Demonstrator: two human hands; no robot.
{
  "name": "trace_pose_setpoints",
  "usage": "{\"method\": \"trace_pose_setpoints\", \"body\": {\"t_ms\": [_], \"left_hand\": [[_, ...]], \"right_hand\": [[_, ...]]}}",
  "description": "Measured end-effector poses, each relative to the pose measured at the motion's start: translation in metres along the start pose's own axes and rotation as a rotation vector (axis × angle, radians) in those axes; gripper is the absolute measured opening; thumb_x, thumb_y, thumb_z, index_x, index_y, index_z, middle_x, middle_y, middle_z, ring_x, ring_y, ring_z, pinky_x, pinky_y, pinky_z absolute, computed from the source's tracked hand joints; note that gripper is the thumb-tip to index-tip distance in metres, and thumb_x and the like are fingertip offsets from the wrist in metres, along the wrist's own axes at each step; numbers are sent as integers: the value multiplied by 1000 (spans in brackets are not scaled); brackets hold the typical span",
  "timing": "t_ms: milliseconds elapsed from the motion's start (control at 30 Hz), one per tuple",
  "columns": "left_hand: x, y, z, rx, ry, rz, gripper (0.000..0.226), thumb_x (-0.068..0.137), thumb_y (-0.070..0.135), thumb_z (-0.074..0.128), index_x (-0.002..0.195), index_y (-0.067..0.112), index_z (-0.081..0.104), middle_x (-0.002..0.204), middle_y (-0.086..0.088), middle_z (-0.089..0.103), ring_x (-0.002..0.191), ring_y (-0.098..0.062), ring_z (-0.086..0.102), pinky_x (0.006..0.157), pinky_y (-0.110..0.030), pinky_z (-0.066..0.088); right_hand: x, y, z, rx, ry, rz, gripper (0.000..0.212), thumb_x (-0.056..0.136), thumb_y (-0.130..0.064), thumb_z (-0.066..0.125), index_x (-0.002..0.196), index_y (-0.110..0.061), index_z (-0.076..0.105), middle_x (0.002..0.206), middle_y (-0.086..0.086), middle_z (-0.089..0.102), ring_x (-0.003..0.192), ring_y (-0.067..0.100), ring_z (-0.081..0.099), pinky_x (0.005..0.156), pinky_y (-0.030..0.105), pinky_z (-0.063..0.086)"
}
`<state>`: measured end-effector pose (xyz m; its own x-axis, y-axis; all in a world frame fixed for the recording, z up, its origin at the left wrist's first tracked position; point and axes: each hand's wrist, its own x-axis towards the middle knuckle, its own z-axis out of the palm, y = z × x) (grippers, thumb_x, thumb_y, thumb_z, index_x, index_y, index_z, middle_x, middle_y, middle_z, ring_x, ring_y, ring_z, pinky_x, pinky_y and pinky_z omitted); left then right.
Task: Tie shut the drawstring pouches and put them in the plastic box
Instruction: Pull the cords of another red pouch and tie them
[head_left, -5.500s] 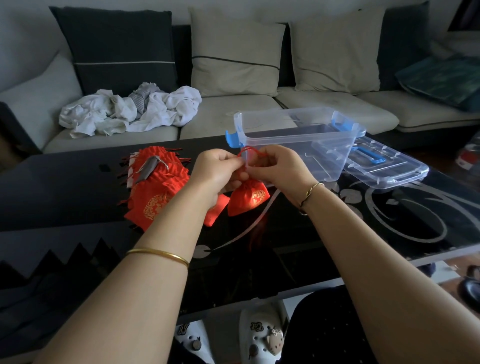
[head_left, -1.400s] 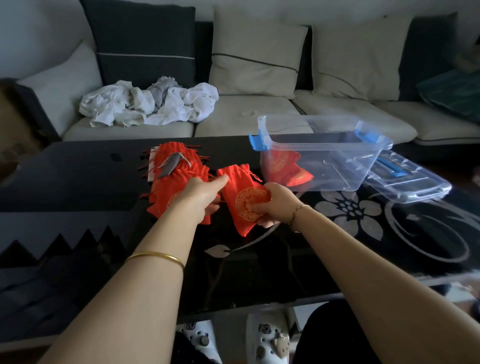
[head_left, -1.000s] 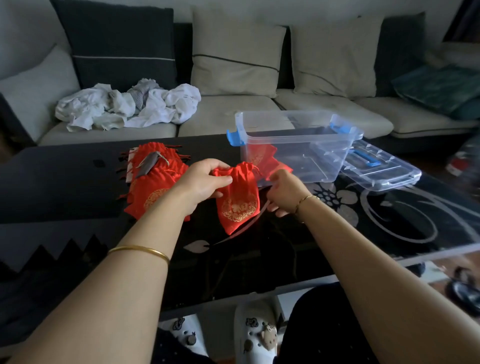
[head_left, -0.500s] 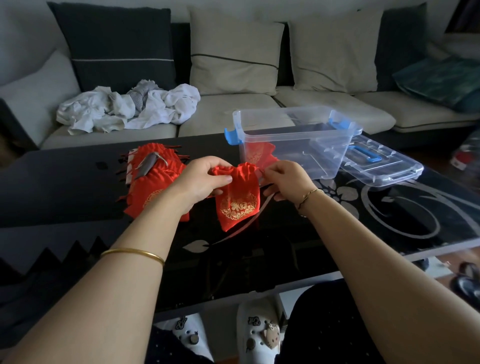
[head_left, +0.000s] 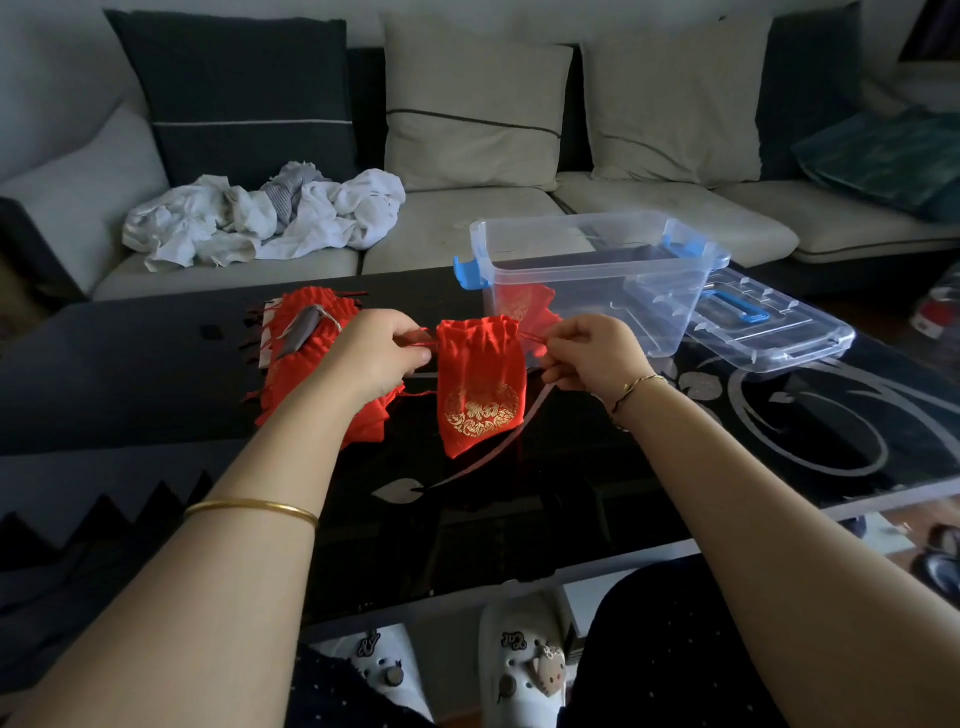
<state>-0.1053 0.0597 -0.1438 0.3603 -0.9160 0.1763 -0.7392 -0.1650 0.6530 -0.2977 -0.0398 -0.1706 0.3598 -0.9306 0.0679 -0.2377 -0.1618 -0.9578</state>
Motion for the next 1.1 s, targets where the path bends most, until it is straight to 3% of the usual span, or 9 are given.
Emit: {"method": "trace_pose_setpoints", "body": {"t_ms": [67,167,367,533,667,800,933,1034,1100], "left_hand": [[-1,-1,-3,-14,11,-18,10,89,8,58,88,4,67,71,-6,62,64,-18,56,73,-37,51],[-2,-2,-8,-72,-8,-38,12,91,7,55,90,10,67,75,-2,64,66,-12,57,65,-29,49],[-4,-4,-15,-216,-93,-94,10,92,7,56,89,13,63,77,-3,70,61,-8,62,51,-16,48],[-2,-7,-16,-255,-6,-142,9,90,7,59,81,10,59,76,-6,71,61,-10,64,50,-16,47],[-2,-8,-16,-114,126,-69,12,89,9,60,78,13,63,74,0,65,67,-13,61,58,-22,46],[-2,-8,-15,31,274,-24,15,89,19,62,85,6,69,82,-2,64,81,-17,57,73,-28,40],[0,-10,-16,117,272,-80,30,96,24,49,78,8,66,77,-3,60,73,-19,54,71,-29,37],[8,-13,-18,-247,312,-327,37,98,27,45,65,13,57,63,-1,47,52,-15,40,53,-28,31],[9,-5,-18,-532,313,-456,37,99,27,44,65,14,52,60,1,41,45,-12,33,47,-25,26]], "right_hand": [[0,1,0,-34,19,-18,16,91,2,49,84,-10,56,67,6,62,54,13,59,51,18,50],[0,2,-1,-54,57,-41,11,89,3,51,95,-4,57,67,8,62,57,16,60,51,18,51],[3,7,-6,-106,123,-36,11,85,4,58,92,-3,59,69,11,63,59,20,64,60,26,56],[5,6,-6,-192,160,-46,18,88,0,53,71,-5,57,64,13,62,52,19,62,50,23,53],[5,4,-6,-337,184,-48,25,91,-14,49,76,4,60,67,13,66,55,23,62,58,32,52],[2,-3,-5,211,105,179,32,96,-23,48,67,-10,53,59,2,45,50,11,39,49,23,34],[10,-3,-8,792,59,525,33,97,-24,45,65,-17,45,56,-5,38,46,5,33,41,14,28],[14,-1,-16,1124,196,640,32,95,-20,49,63,-15,44,46,-8,41,35,2,36,34,12,28],[15,-2,-15,1175,270,627,31,94,-19,51,63,-14,46,53,-9,40,38,2,36,32,10,28]]}}
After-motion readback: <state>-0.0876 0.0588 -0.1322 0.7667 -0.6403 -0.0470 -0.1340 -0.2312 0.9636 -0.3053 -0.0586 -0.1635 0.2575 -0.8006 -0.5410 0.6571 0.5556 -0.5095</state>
